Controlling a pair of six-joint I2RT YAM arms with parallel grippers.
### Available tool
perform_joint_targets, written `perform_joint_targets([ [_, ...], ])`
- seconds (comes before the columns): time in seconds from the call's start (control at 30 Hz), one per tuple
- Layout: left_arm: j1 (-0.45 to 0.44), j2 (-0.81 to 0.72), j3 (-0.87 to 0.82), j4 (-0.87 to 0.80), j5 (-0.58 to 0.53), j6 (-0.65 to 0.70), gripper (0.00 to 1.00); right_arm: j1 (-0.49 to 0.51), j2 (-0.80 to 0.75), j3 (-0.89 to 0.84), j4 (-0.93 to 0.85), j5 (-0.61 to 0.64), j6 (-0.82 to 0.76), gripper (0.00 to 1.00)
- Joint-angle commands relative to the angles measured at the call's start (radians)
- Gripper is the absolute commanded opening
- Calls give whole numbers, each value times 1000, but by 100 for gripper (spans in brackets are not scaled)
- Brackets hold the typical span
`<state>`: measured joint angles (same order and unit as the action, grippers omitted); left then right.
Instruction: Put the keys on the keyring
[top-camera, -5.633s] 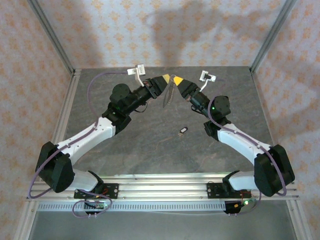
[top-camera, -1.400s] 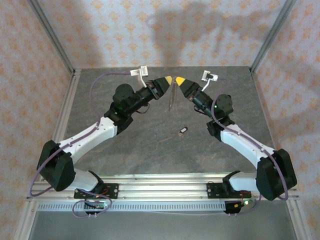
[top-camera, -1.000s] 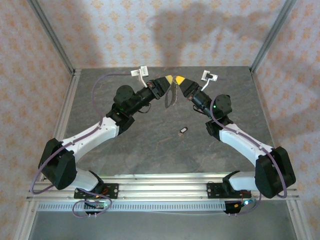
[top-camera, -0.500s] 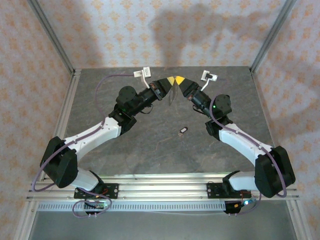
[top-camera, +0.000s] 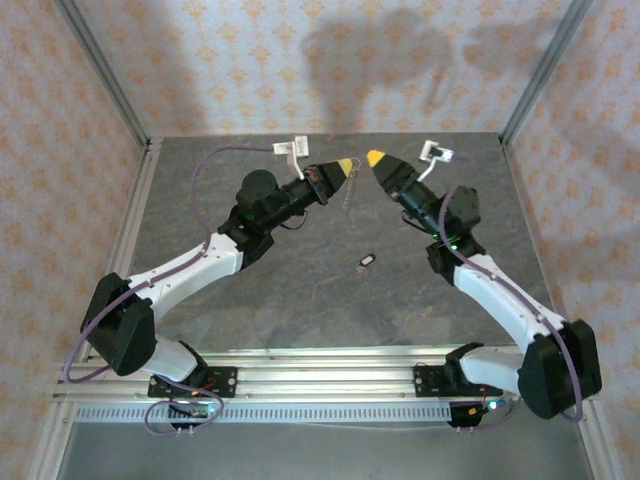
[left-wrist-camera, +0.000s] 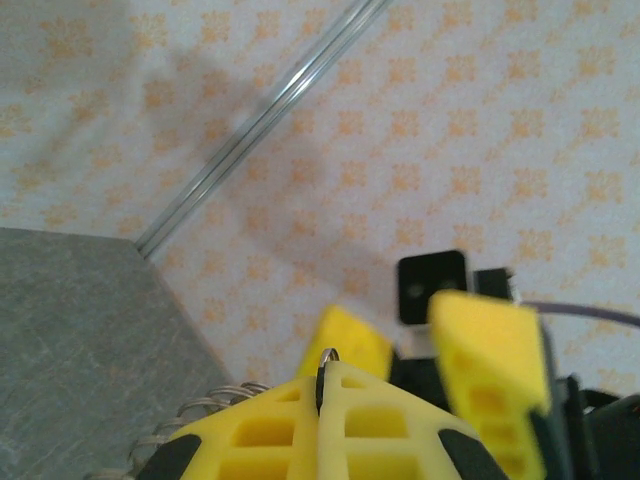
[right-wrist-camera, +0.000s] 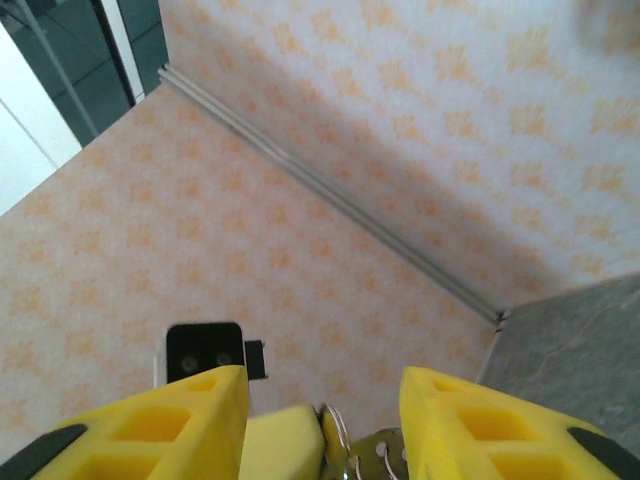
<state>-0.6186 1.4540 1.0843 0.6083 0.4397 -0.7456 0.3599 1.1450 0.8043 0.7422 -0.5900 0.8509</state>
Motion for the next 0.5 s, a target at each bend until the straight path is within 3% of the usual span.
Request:
perform_joint_targets([
  [0.0,20,-40,66,-46,75,97,0,-57,-74,-6,-83,-37,-44,44],
  [0.2,61,-46,156,-203,229,205,0,-84,-98,14,-164,-131,-111,42],
  [0.47,79,-29,239,-339,348,317,0,-81,-17,69,-81,-306,-79,38],
])
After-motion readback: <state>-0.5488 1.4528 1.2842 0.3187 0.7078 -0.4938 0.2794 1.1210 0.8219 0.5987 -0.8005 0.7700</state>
